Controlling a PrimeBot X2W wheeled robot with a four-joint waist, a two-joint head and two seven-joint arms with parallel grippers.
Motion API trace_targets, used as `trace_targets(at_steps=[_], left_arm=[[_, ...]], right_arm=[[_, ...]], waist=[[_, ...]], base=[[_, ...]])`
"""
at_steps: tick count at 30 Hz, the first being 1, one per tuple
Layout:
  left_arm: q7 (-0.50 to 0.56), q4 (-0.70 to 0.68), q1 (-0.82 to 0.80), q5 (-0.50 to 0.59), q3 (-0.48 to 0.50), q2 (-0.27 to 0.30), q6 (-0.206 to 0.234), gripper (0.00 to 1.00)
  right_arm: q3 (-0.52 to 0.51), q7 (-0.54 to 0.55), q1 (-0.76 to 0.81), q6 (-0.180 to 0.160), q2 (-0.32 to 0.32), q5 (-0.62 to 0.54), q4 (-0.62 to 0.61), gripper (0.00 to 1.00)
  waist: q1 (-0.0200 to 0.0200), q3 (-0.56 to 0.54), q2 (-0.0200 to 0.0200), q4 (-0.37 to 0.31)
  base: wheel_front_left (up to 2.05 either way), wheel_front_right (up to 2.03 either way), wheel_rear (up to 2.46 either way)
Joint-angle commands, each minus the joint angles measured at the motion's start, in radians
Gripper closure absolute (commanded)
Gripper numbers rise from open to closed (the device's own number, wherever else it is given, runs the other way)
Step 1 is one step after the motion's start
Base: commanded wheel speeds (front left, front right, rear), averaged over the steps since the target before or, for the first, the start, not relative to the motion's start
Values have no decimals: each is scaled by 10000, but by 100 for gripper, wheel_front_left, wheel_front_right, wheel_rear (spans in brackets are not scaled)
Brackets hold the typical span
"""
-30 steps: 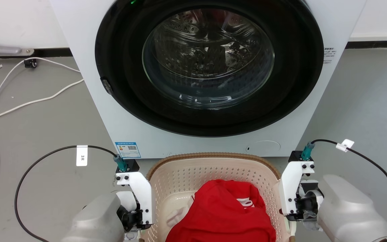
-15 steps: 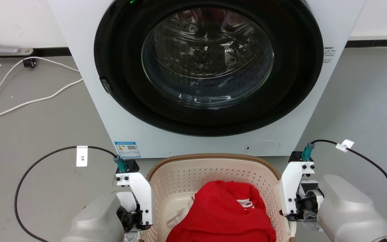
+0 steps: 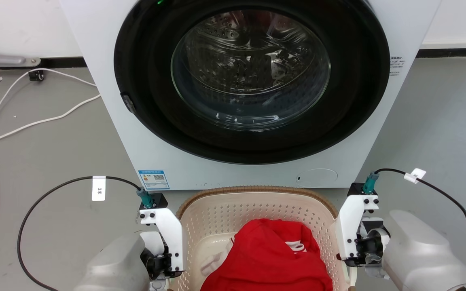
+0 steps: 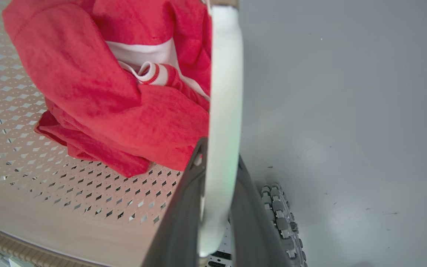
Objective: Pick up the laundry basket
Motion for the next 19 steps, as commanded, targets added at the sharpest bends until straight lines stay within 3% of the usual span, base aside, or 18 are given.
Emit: trace_targets(at_steps=[1, 19], left_arm=[[35, -217, -157, -120, -32, -397, -157, 100], [53, -214, -86, -331, -170, -354, -158, 100]], right_arm=[[-2, 31, -103, 134, 450, 184, -171, 100], [15, 269, -58, 135, 434, 347, -110, 100]], waist=[[0, 8, 0, 3], [0, -53, 0, -9]], base=[[0, 0, 0], [0, 0, 0]])
